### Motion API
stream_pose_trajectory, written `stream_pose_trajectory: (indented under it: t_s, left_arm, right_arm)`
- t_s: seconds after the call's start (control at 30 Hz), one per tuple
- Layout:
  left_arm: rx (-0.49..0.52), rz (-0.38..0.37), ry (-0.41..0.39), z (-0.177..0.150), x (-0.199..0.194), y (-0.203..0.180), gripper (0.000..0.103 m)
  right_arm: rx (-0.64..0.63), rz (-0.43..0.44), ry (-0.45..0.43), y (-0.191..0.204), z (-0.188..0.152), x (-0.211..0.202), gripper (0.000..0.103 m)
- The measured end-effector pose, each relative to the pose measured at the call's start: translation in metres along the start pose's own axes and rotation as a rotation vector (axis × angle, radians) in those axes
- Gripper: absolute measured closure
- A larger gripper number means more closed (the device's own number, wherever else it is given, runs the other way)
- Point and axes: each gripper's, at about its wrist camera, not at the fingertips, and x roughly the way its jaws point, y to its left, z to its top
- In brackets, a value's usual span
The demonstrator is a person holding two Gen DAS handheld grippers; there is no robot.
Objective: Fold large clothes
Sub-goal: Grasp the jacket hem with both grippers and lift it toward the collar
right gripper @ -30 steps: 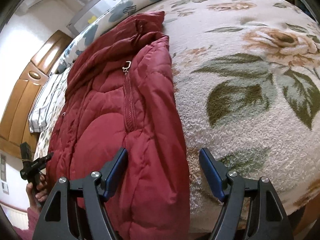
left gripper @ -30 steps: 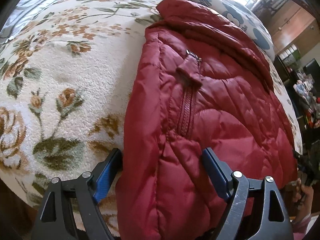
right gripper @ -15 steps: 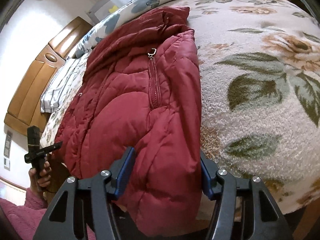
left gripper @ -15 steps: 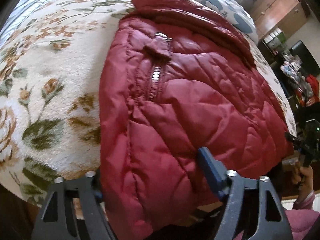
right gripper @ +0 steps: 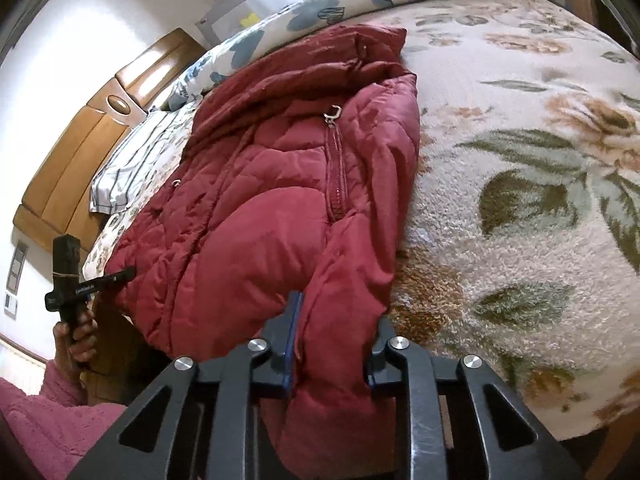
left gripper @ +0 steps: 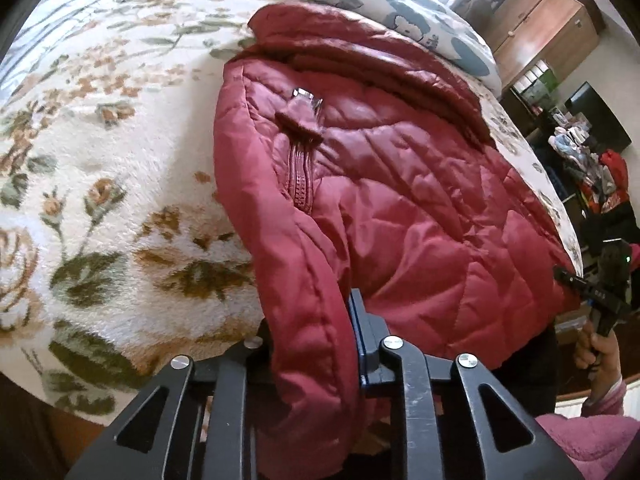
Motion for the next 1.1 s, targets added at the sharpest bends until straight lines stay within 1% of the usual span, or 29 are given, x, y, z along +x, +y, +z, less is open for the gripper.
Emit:
stream_pose_trajectory:
  t_s: [0.13,0.3,0.4,0.57,0.63,0.83,1.0,1.1]
  left_arm:
    - [0.023,-0.009,-0.036,0.002,-0.023,-0.005,0.086]
    - [0.029,-0.033,-0.114,0.016,-0.051,-0.010,0.087]
    - [0.033,-0.041,-0.159,0.023,-0.062,-0.011,0.087]
    - [-0.007,-0.066,-0.229,0.038,-0.073,-0.010,0.087]
    - [-0.016,-0.064,-0.242,0.044,-0.074,-0.010,0.087]
    - [-0.024,-0.062,-0.247,0.062,-0.072,-0.011,0.087]
    - [-0.043,-0.059,-0.261,0.089,-0.069,-0.011,0.087]
    - [-0.045,-0.050,-0.267,0.104,-0.065,-0.013,0.086]
  right_arm:
    - [-0.001,0.022,-0.026,0.002,0.001,-0.013,0.082]
    - [-0.001,0.067,-0.108,0.008,0.015,-0.031,0.083]
    - [-0.014,0.079,-0.156,0.014,0.026,-0.038,0.083]
    - [-0.005,0.083,-0.229,0.019,0.043,-0.044,0.083]
    - [0.010,0.081,-0.252,0.018,0.051,-0.046,0.083]
    - [0.025,0.071,-0.293,0.019,0.073,-0.047,0.083]
    - [0.034,0.068,-0.325,0.021,0.096,-0.046,0.083]
    - [0.032,0.045,-0.335,0.024,0.114,-0.043,0.084]
